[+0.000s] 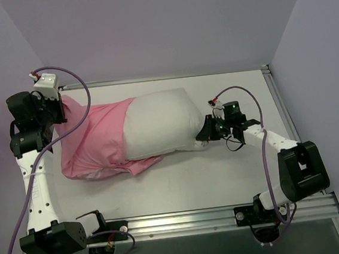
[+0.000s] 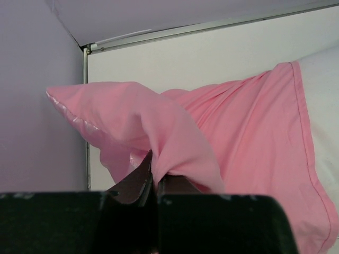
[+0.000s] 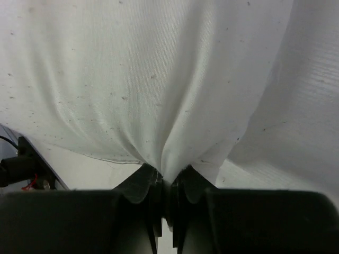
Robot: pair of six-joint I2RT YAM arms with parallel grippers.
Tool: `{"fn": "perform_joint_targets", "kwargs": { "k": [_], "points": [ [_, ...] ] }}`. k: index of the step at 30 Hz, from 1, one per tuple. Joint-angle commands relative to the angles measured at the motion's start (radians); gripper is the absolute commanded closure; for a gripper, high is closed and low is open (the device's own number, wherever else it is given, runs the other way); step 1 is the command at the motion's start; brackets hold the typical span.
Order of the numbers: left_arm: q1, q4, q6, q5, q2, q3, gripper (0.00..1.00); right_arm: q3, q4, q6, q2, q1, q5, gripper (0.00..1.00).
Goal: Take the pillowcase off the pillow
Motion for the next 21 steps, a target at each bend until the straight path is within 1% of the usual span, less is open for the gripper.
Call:
{"fn": "perform_joint_targets", "kwargs": {
  "k": [1,5,7,8,9,10,11,12,13,14,15,16,18,19,20,21],
  "points": [
    [0.01,0.051,0.001,-0.025,-0.023,0.082,0.98,0.065,0.012,0.016,-0.076,0.006,-0.027,1.0],
    [0.05,0.029,0.006,-0.122,0.02,0.159,0.98,0.196,-0.094,0.039,-0.21,-0.014,-0.001,1.0],
    [0.11,0.028,0.006,-0.139,0.046,0.193,0.98,0.258,-0.12,0.071,-0.238,-0.016,0.007,1.0],
    [0.13,0.016,0.004,-0.14,0.065,0.236,0.97,0.293,-0.155,0.102,-0.247,-0.005,0.007,1.0],
    [0.156,0.003,0.006,-0.146,0.11,0.263,0.91,0.362,-0.16,0.122,-0.249,0.006,0.009,1.0],
    [0.162,-0.009,0.009,-0.147,0.135,0.293,0.87,0.396,-0.157,0.142,-0.248,0.023,0.01,1.0],
    [0.164,-0.036,0.017,-0.147,0.161,0.352,0.83,0.428,-0.146,0.178,-0.243,0.042,0.044,1.0],
    [0.162,-0.053,0.035,-0.133,0.21,0.382,0.68,0.494,-0.145,0.194,-0.235,0.09,0.067,1.0],
    [0.158,-0.099,0.043,-0.115,0.236,0.412,0.6,0.528,-0.143,0.211,-0.225,0.111,0.09,1.0],
    [0.153,-0.122,0.058,-0.098,0.287,0.476,0.51,0.557,-0.135,0.25,-0.202,0.131,0.126,1.0],
    [0.136,-0.151,0.063,-0.073,0.31,0.507,0.44,0.609,-0.097,0.269,-0.191,0.167,0.143,1.0],
    [0.13,-0.199,0.064,-0.064,0.33,0.533,0.41,0.634,-0.071,0.287,-0.17,0.179,0.163,1.0],
    [0.118,-0.237,0.073,-0.039,0.381,0.59,0.32,0.71,-0.057,0.321,-0.149,0.202,0.203,1.0],
    [0.11,-0.28,0.078,-0.018,0.393,0.606,0.2,0.733,-0.054,0.331,-0.134,0.205,0.22,1.0],
    [0.104,-0.306,0.096,-0.006,0.408,0.621,0.16,0.755,-0.052,0.347,-0.129,0.207,0.236,1.0],
    [0.102,-0.352,0.109,0.042,0.407,0.641,0.11,0.784,-0.057,0.357,-0.123,0.207,0.268,1.0]
  ]
}}
